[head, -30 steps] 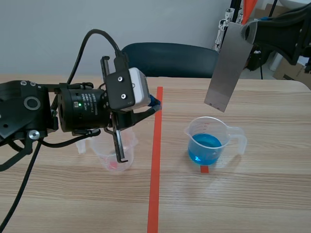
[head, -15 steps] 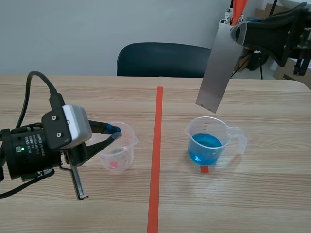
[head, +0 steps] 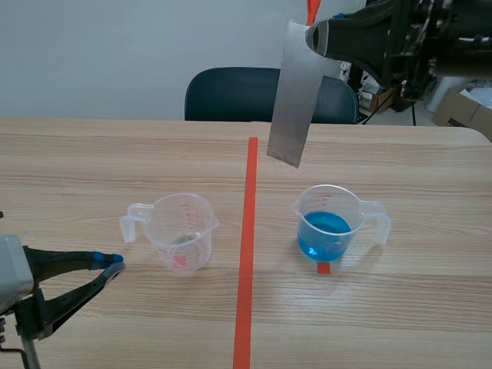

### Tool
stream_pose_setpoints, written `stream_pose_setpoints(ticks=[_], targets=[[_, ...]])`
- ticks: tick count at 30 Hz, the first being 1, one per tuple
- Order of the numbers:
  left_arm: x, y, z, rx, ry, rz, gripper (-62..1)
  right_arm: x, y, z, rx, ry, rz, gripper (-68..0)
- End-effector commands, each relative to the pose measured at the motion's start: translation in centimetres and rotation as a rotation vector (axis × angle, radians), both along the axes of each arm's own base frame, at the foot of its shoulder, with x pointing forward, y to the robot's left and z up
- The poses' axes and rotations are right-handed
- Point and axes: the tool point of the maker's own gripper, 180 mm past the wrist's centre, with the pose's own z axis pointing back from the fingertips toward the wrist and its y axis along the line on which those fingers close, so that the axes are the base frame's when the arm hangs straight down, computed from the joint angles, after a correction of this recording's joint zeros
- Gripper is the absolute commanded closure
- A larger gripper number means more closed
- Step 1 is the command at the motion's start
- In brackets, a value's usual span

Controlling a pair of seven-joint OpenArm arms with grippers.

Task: Do the redox reaction experiment. move the plate over the left beaker

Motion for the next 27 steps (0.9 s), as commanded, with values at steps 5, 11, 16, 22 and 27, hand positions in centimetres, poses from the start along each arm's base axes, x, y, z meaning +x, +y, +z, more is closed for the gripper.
stream_pose_setpoints(ticks=[5, 11, 16, 22, 27], targets=[[-2.0, 0.1, 0.9, -0.073, -0.001, -0.001, -4.0, 0.5, 2.2, 2.9, 0.036, -0.069, 0.042, -0.6], [-3.4, 0.2, 0.6, -0.116, 0.001, 0.061, -4.0, 0.1, 4.8, 2.8, 0.04, -0.058, 0.093, -0.6], [-4.0, 0.6, -0.5, -0.177, 0.029, 0.162, -4.0, -0.5, 6.9, 1.9, 0.006, -0.048, 0.139, -0.6], [-4.9, 1.7, -1.7, -0.257, 0.027, 0.278, -4.0, -1.1, 9.0, 1.7, -0.004, -0.051, 0.178, -0.6], [-5.8, 2.8, -1.7, -0.343, -0.013, 0.362, -4.0, -1.0, 10.7, 1.7, -0.002, -0.047, 0.171, -0.6]])
